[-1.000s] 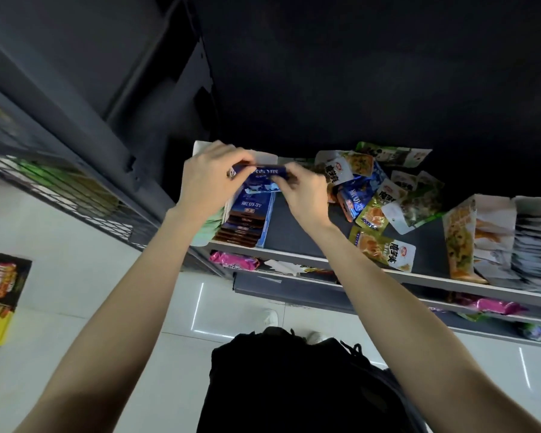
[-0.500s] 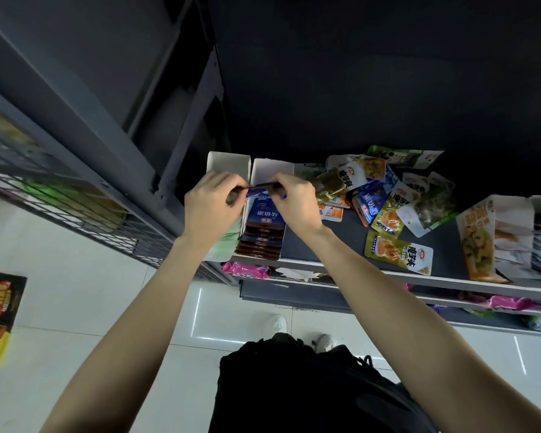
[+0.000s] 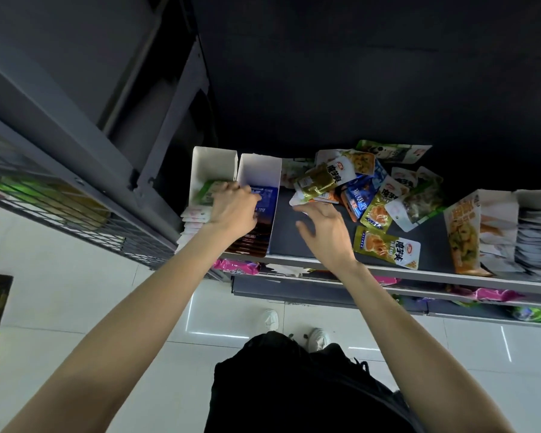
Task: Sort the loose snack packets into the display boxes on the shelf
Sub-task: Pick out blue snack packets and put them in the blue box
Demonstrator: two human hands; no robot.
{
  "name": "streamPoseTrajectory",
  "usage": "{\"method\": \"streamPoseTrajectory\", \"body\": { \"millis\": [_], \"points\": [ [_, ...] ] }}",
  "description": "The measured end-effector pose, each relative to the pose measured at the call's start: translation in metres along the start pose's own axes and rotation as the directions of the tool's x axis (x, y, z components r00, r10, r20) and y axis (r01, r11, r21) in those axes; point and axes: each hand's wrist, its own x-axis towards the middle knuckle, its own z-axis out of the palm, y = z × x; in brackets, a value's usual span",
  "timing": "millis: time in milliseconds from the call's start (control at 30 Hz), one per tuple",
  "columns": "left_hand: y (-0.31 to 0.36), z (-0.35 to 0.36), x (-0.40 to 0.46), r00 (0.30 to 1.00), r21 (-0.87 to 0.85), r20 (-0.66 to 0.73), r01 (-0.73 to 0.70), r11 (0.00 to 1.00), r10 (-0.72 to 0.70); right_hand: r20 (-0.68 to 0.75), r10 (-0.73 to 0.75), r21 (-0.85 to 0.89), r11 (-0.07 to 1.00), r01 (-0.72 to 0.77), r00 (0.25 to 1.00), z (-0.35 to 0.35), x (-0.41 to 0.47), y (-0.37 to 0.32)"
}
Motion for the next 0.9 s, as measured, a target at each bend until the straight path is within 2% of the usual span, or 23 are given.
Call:
{"method": "streamPoseTrajectory", "body": {
  "millis": [67,133,200,267,333,433,533,667,767,833,900],
  "points": [
    [0.016,-0.009,-0.008,0.980,-0.130,-0.197,-0.052,0.990,0.026,-0.018,0.103,-0.008,0.995,-0.104,0.994,-0.017,-0.011,0.023],
    [0.037,-0.014,-0.014,0.898,-0.287,-0.438,-0.172,0.942,0.031,-0.040,0.235,-0.052,0.970,-0.237,0.971,-0.035,-0.020,0.045],
    [0.065,-0.012,-0.016,0.833,-0.409,-0.554,-0.270,0.872,-0.002,-0.038,0.328,-0.108,0.938,-0.330,0.944,-0.049,-0.026,0.067],
    [0.095,-0.005,-0.011,0.851,-0.561,-0.520,-0.270,0.783,-0.080,-0.009,0.346,-0.152,0.927,-0.343,0.938,-0.058,-0.028,0.088],
    [0.123,0.006,0.000,0.894,-0.684,-0.420,-0.200,0.702,-0.155,0.075,0.331,-0.207,0.928,-0.310,0.941,-0.061,-0.029,0.109],
    [0.159,0.028,0.029,0.963,-0.765,-0.174,0.000,0.643,-0.207,0.214,0.296,-0.331,0.919,-0.216,0.931,-0.057,-0.029,0.137],
    [0.187,0.051,0.063,0.969,-0.822,0.062,0.185,0.538,-0.239,0.318,0.256,-0.404,0.908,-0.113,0.913,-0.048,-0.025,0.163],
    [0.207,0.077,0.104,0.947,-0.838,0.107,0.250,0.485,-0.302,0.419,0.273,-0.460,0.886,-0.057,0.866,-0.033,-0.023,0.193],
    [0.216,0.085,0.118,0.888,-0.865,0.155,0.334,0.375,-0.433,0.443,0.275,-0.443,0.895,-0.058,0.853,-0.025,-0.027,0.208],
    [0.222,0.085,0.116,0.869,-0.863,0.146,0.345,0.368,-0.473,0.419,0.259,-0.465,0.885,-0.039,0.870,-0.026,-0.029,0.210],
    [0.223,0.081,0.103,0.864,-0.844,0.119,0.347,0.409,-0.488,0.395,0.277,-0.494,0.868,-0.051,0.876,-0.030,-0.029,0.211]
  ]
}}
